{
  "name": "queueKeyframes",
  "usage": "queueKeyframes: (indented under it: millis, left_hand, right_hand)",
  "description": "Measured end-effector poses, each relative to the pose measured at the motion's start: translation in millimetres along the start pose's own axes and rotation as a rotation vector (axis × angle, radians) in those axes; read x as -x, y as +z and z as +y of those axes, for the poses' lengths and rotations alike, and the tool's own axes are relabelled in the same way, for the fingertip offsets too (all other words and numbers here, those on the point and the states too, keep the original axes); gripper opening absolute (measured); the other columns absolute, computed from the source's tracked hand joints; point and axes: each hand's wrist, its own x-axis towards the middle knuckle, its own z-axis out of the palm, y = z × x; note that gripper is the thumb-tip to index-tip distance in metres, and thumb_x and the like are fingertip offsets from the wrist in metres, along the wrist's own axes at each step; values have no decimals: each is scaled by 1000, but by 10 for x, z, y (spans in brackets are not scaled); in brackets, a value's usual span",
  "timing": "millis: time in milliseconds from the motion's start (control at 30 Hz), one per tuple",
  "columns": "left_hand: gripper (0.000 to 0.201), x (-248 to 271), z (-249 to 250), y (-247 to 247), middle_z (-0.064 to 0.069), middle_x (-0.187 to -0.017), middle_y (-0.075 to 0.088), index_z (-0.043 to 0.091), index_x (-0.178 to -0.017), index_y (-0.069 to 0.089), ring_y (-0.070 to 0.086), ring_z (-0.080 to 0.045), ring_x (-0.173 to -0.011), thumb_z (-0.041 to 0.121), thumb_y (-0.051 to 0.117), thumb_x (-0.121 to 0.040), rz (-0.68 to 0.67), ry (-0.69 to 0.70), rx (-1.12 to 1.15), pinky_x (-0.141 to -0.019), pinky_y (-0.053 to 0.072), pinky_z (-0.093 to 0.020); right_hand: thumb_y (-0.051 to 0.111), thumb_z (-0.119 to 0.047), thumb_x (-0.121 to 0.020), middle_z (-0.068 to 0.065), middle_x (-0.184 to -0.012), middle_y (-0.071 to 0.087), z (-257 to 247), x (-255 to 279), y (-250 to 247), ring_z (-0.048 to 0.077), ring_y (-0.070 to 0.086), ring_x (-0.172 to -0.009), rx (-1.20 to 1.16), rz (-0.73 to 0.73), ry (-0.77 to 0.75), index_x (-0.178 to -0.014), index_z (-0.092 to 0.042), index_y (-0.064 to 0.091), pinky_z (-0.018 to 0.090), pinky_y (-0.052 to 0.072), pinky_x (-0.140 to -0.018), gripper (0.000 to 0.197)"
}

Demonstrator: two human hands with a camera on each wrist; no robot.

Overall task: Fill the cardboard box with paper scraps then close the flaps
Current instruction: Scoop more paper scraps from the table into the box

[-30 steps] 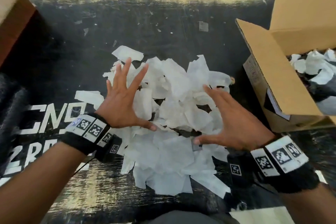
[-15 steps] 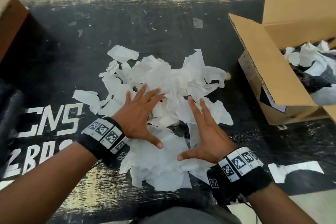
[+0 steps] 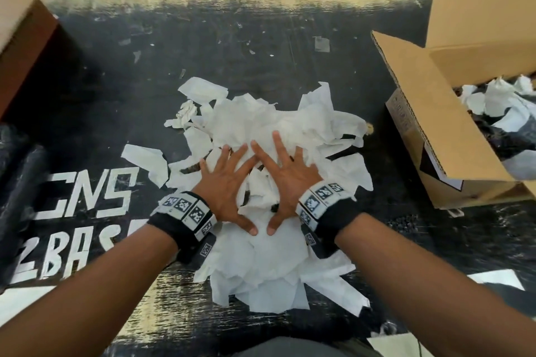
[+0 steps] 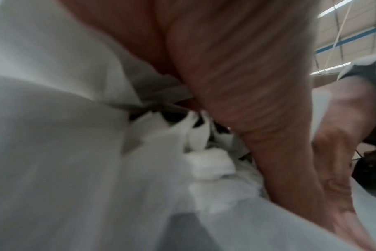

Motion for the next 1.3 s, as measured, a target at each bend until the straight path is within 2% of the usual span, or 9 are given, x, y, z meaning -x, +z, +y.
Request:
queueKeyframes:
  millis: [100,300,467,567,700,933,1033,1167,1300]
  left_hand:
    - [159,8,-29,49,6,-169,-17,38,-158,-14,-20,-27,-154,90,74,-36,45,-29,18,-113,5,-78]
    - [155,46,67,128,11,-167,-19,47,-153,-23,-24,-31,-153,88,75,-41,80,-102,65,-107,3,-82]
    - [119,36,118,153,-3,-168,18,33,-161,13,18,-29,-155,61,82,-68,203,-64,227,-115,34,-58]
    - [92,8,139,237,-1,-158,41,32,-156,32,43,-21,-143,54,67,-74,307,-51,252,-107,47,-47]
    - [58,-34,239,253,3,-143,58,24,-141,55,63,-19,-121,34,65,-84,403,-59,211,-93,55,-39]
    - [30,-46,345,227,-2,-121,70,18,-120,69,69,-24,-102,19,65,-89,521,-92,256,-87,55,-34]
    - [25,-17,362,194,-2,-113,72,16,-112,73,71,-25,-99,16,63,-88,573,-73,307,-85,56,-36]
    - [39,9,347,105,-2,-132,67,20,-126,69,67,-20,-114,23,60,-88,642,-41,373,-94,56,-39]
    - [46,74,340,-164,6,-140,62,30,-134,64,65,-12,-119,22,68,-88,754,-11,369,-95,51,-25]
  right_hand:
    - [96,-59,-32,3,-160,-34,-10,-121,70,51,-13,-147,79,-69,47,-149,-43,-29,78,14,-109,172]
    - [95,-59,-40,3,-166,-16,24,-145,111,45,-1,-150,154,-65,23,-156,-32,-17,64,29,-112,163]
    - [88,-56,-59,1,-167,10,49,-159,109,38,27,-146,135,24,-3,-158,-31,6,52,40,-109,131]
    - [72,-58,-78,0,-164,23,44,-145,151,31,40,-140,63,119,-11,-156,-30,19,46,39,-108,99]
    - [65,-45,-86,0,-152,43,-10,-119,166,29,55,-126,43,196,-19,-149,-27,35,42,45,-99,72]
    - [57,-41,-89,0,-122,63,-125,-134,192,31,66,-105,1,267,29,-126,-25,52,41,50,-86,40]
    - [55,-39,-91,1,-125,63,-159,-102,177,32,67,-105,-47,298,47,-128,-25,53,42,51,-89,40]
    - [57,-35,-88,1,-131,60,-204,-14,108,31,69,-100,-111,388,29,-131,-28,49,41,53,-86,44]
    - [57,-37,-86,-10,-124,62,-295,93,-140,23,70,-93,-190,539,17,-124,-38,48,38,54,-82,39]
